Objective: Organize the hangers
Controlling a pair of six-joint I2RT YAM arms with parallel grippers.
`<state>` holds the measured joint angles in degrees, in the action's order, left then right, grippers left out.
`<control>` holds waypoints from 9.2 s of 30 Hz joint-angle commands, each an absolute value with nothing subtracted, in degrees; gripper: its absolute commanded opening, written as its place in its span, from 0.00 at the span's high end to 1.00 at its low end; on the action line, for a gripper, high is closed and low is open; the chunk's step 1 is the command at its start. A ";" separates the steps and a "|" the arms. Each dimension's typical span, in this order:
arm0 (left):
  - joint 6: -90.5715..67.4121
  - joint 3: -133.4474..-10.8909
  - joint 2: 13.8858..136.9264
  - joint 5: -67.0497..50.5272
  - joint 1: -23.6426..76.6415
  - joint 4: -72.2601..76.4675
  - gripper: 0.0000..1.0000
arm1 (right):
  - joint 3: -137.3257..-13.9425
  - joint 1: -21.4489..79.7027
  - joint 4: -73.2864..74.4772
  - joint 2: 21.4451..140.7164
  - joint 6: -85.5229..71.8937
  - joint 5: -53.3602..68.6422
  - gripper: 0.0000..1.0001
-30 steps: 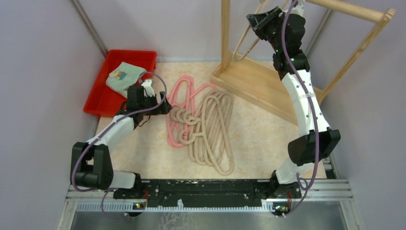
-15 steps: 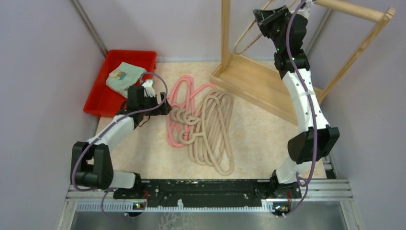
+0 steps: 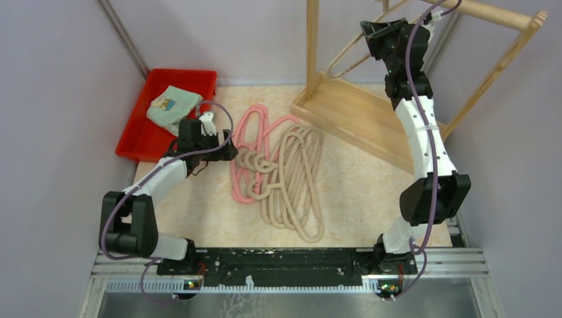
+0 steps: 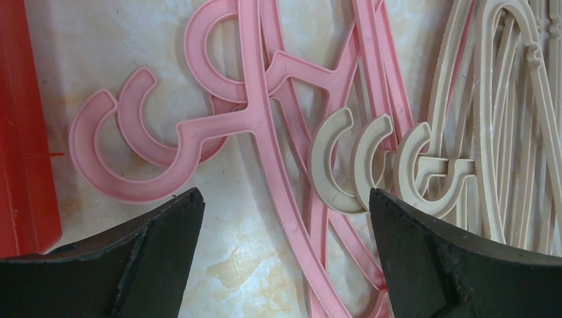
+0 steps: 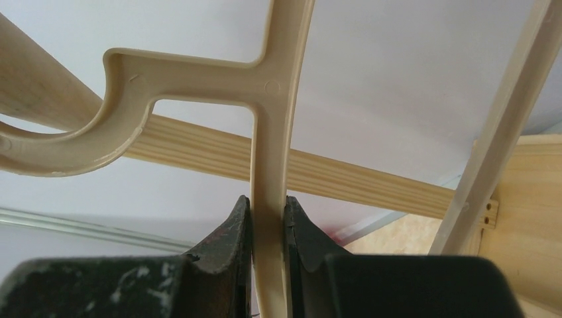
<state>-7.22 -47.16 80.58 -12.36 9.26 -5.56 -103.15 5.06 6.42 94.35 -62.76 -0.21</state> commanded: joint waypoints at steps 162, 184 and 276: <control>-20.51 -51.05 91.94 -16.43 9.40 3.31 0.00 | -96.36 54.46 48.94 53.05 -39.36 -32.77 1.00; -19.47 -51.25 92.31 -16.82 9.40 3.73 0.00 | -83.18 38.02 35.16 53.86 -49.10 -7.82 1.00; -2.76 -61.78 84.48 0.77 9.25 -4.15 0.00 | -123.47 14.40 12.82 118.96 -64.14 24.25 1.00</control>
